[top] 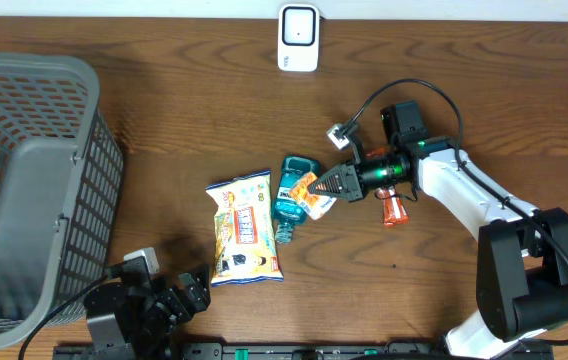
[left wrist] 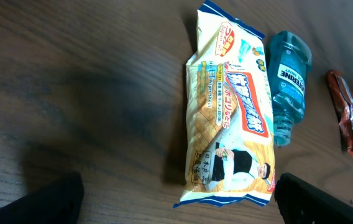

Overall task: Scan the item barcode
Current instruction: 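Lift the orange packet and reorient it in the right gripper, then raise the orange packet to the scanner window with the right gripper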

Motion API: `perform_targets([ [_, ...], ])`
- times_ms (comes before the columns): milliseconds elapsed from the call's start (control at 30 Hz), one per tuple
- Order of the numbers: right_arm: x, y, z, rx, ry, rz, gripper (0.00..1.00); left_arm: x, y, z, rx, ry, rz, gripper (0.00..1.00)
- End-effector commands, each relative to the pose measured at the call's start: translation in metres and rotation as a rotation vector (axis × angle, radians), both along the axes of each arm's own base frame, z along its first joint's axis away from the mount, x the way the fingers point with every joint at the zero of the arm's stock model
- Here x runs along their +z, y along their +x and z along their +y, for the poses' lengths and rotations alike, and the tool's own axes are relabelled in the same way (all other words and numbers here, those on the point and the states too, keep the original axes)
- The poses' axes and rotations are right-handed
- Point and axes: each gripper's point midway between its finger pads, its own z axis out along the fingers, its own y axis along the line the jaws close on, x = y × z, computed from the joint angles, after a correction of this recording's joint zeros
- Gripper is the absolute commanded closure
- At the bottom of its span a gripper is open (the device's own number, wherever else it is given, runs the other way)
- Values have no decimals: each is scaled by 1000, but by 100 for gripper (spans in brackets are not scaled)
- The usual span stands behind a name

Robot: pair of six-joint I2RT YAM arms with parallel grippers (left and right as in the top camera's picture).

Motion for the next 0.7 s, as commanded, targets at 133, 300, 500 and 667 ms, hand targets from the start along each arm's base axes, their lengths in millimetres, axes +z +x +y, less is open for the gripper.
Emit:
perform_targets([
  [133,14,26,6,-15,22,-184,99,-8,-7,-2,-15,-3,36,2],
  [300,8,65,-1,-110,-90,-368,99,-8,-7,-2,-15,-3,36,2],
  [500,10,132,-31,-338,-308,-627,99,-8,-7,-2,-15,-3,36,2],
  [667,39,170,-44,-454,-367,-811,99,-8,-7,-2,-15,-3,36,1],
])
